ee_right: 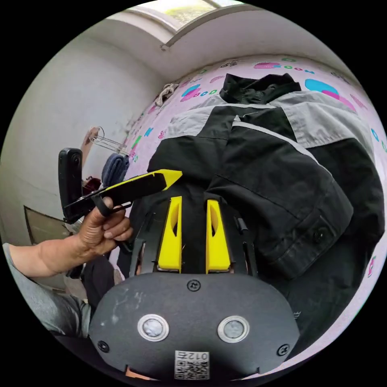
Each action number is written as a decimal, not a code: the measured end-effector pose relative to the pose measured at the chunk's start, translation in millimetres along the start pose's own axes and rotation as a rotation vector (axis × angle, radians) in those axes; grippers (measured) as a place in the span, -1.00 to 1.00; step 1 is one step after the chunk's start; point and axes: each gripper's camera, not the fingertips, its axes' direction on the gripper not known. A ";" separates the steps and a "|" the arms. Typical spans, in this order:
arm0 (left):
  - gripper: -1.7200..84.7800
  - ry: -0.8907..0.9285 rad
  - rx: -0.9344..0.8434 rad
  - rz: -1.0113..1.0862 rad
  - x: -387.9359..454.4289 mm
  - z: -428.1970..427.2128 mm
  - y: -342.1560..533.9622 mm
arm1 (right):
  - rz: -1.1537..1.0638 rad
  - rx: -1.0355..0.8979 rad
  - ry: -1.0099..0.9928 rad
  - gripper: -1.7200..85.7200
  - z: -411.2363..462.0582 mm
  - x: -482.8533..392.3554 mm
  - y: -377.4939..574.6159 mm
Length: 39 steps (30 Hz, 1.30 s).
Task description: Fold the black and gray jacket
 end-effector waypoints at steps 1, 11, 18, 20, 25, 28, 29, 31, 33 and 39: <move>-0.90 -0.011 0.000 0.047 9.9 0.8 -2.8 | 0.044 0.055 -0.059 -0.77 -19.7 14.6 17.1; -0.75 -0.335 -0.232 1.128 222.7 119.5 55.6 | 0.405 0.278 -0.097 -0.83 -170.3 176.8 188.3; -0.86 -0.469 -0.174 1.109 204.6 136.3 83.7 | 0.301 0.361 0.155 -0.85 -275.7 237.6 151.3; -0.88 -0.343 -0.138 0.951 180.0 108.0 58.7 | 0.308 0.394 0.156 -0.84 -313.2 270.3 127.5; -0.91 0.005 0.042 0.499 71.4 11.0 -19.9 | 0.589 0.539 -0.181 -0.76 -369.1 392.5 120.9; -0.91 0.186 0.136 0.258 -10.9 -33.9 -56.0 | 0.729 0.622 -0.405 -0.73 -381.7 458.6 129.3; -0.91 0.221 0.159 0.180 -41.2 -45.1 -65.3 | 0.763 0.630 -0.429 -0.74 -387.2 475.4 127.4; -0.91 0.254 0.183 0.093 -80.3 -58.4 -75.2 | 0.806 0.642 -0.412 -0.83 -399.8 491.6 123.9; -0.92 0.329 0.247 0.064 -116.5 -84.4 -81.9 | 0.789 0.685 -0.363 -0.94 -420.8 495.5 120.8; -0.91 0.299 0.472 0.080 -205.9 -121.1 -18.4 | 0.635 0.586 -0.306 -0.98 -448.8 518.2 88.8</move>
